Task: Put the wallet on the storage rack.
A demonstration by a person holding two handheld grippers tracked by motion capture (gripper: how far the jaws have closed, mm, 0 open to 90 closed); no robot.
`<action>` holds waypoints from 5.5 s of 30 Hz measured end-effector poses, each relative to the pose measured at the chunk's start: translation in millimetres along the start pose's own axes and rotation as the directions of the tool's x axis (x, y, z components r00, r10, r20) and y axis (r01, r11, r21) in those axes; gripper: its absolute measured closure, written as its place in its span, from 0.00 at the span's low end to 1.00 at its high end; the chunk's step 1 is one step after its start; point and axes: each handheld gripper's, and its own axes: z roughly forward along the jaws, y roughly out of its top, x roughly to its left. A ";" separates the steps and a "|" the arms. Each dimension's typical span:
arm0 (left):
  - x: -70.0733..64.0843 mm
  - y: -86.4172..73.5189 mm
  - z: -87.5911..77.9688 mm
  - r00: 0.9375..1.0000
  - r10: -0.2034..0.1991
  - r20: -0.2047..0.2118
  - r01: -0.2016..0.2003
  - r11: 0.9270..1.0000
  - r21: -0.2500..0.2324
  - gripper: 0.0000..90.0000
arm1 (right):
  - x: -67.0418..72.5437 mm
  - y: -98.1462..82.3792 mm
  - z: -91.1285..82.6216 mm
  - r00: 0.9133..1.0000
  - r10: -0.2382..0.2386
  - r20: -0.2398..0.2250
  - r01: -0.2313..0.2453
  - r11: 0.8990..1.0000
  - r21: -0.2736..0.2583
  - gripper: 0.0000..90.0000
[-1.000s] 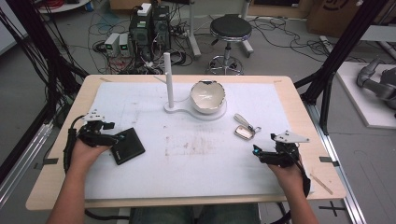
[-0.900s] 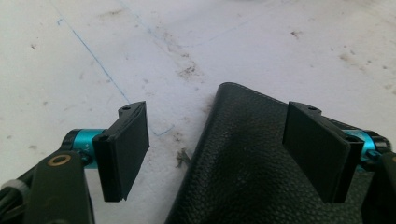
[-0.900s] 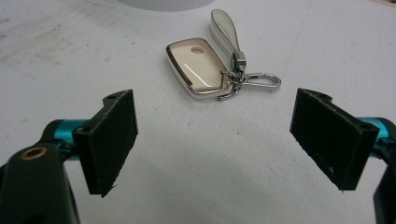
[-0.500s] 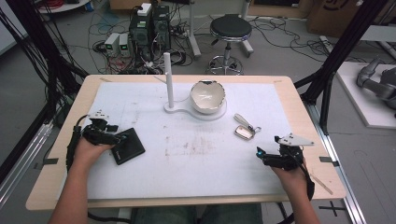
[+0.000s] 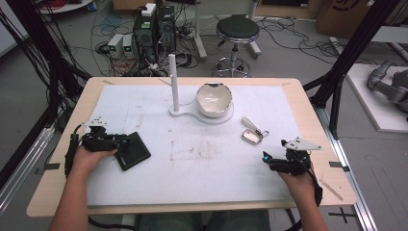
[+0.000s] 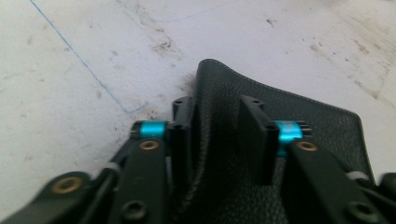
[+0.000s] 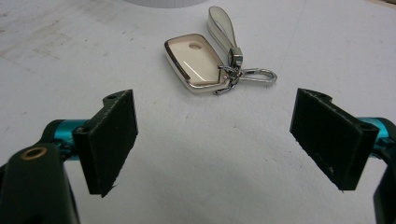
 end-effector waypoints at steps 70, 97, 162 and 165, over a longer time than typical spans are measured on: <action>-156.4 209.1 58.4 0.929 0.354 0.111 -0.336 0.929 -0.154 0.92 | 9.4 7.5 13.6 0.998 -0.022 -0.063 0.022 1.000 -0.011 0.17; -155.0 265.5 131.1 0.945 0.322 0.051 -0.312 0.939 -0.143 0.92 | 6.7 3.4 11.9 0.998 -0.015 -0.062 0.015 1.000 -0.006 0.17; -155.3 259.9 189.6 0.896 0.405 -0.183 -0.422 0.904 -0.065 0.91 | 5.2 0.5 12.9 0.998 -0.010 -0.065 0.010 1.000 -0.001 0.17; -155.7 254.0 195.0 0.900 0.403 -0.165 -0.416 0.908 -0.055 0.91 | 5.6 0.6 13.2 0.998 -0.015 -0.068 0.014 1.000 -0.001 0.17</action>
